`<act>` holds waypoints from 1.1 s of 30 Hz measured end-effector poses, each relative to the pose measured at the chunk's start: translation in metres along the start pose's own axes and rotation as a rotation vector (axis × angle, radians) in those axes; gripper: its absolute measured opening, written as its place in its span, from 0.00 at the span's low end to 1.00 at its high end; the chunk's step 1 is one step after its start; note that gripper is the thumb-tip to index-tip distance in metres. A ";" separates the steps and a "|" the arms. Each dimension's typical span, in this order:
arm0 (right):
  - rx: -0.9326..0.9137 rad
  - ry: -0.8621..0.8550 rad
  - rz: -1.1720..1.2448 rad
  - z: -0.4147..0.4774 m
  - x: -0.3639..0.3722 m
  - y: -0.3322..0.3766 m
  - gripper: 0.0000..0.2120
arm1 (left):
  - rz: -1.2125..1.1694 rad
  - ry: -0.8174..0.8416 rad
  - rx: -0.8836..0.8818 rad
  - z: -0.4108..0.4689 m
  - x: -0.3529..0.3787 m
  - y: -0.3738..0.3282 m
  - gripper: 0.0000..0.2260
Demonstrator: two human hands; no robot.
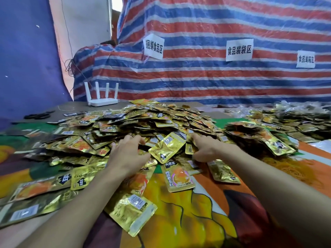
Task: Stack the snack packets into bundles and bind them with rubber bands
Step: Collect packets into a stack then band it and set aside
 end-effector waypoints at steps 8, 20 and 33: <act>-0.075 -0.203 -0.101 -0.005 -0.008 0.011 0.29 | 0.076 0.049 -0.010 0.008 0.013 0.010 0.30; -0.396 -0.530 0.200 -0.039 -0.045 0.057 0.04 | 0.254 0.096 0.051 0.012 0.037 0.006 0.45; -0.427 -0.855 0.978 -0.068 -0.088 0.082 0.13 | 0.189 -0.051 0.038 0.015 0.023 -0.002 0.34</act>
Point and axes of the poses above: each hand's wrist, its own z-axis towards the middle knuckle, its own x-axis out of the palm, y = z × x, the point moved 10 cm from there along z, towards the middle knuckle, and after that the axes turned 4 degrees about x, right-handed, at the moved point
